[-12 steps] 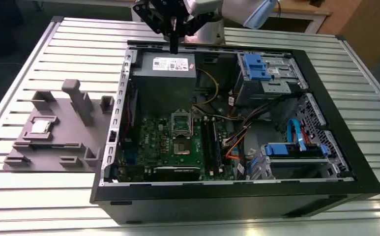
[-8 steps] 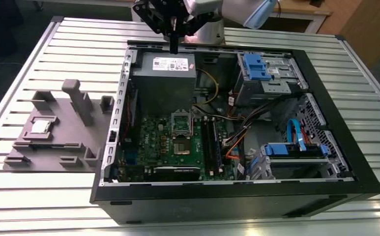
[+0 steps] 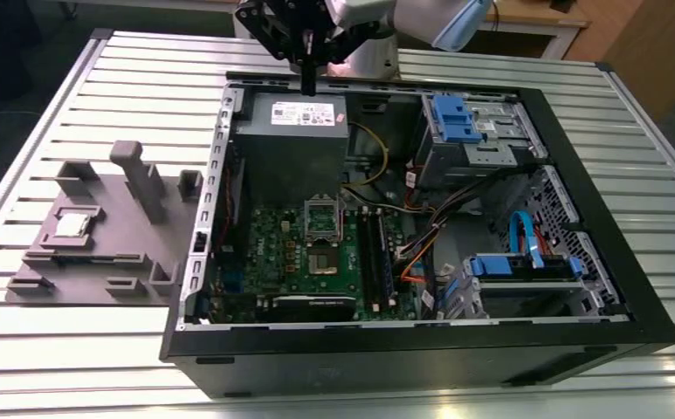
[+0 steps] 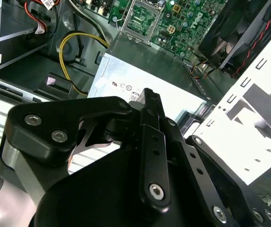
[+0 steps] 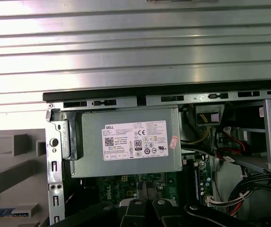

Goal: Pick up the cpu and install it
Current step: 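Reach for the cpu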

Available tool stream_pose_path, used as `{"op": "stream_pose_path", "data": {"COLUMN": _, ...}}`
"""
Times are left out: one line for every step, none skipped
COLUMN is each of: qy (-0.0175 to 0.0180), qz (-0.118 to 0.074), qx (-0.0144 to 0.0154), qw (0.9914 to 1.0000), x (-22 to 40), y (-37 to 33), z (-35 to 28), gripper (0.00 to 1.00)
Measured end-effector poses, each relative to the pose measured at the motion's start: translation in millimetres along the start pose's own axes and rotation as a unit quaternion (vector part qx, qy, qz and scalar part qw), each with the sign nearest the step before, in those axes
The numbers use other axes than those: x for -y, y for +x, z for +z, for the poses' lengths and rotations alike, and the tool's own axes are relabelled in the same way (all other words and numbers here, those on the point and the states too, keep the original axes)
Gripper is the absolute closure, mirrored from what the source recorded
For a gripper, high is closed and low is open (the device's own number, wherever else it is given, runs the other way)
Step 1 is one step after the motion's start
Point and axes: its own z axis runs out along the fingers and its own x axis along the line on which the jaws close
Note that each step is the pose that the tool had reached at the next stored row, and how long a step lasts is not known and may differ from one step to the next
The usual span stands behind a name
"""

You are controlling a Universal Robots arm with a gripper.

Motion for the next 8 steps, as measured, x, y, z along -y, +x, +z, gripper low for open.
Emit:
{"op": "stream_pose_path", "data": {"qy": 0.0, "qz": 0.0, "qx": 0.0, "qw": 1.0, "x": 0.0, "y": 0.2, "z": 0.0, "gripper": 0.9}}
{"op": "stream_pose_path", "data": {"qy": 0.0, "qz": 0.0, "qx": 0.0, "qw": 1.0, "x": 0.0, "y": 0.5, "z": 0.0, "gripper": 0.9}}
{"op": "stream_pose_path", "data": {"qy": 0.0, "qz": 0.0, "qx": 0.0, "qw": 1.0, "x": 0.1, "y": 0.9, "z": 0.0, "gripper": 0.9}}
{"op": "stream_pose_path", "data": {"qy": 0.0, "qz": 0.0, "qx": 0.0, "qw": 1.0, "x": 0.1, "y": 1.3, "z": 0.0, "gripper": 0.9}}
{"op": "stream_pose_path", "data": {"qy": 0.0, "qz": 0.0, "qx": 0.0, "qw": 1.0, "x": 0.1, "y": 1.7, "z": 0.0, "gripper": 0.9}}
{"op": "stream_pose_path", "data": {"qy": 0.0, "qz": 0.0, "qx": 0.0, "qw": 1.0, "x": 0.2, "y": 2.2, "z": -0.1, "gripper": 0.9}}
{"op": "stream_pose_path", "data": {"qy": 0.0, "qz": 0.0, "qx": 0.0, "qw": 1.0, "x": 0.2, "y": 2.8, "z": -0.1, "gripper": 0.9}}
{"op": "stream_pose_path", "data": {"qy": 0.0, "qz": 0.0, "qx": 0.0, "qw": 1.0, "x": 0.3, "y": 3.5, "z": -0.1, "gripper": 0.9}}
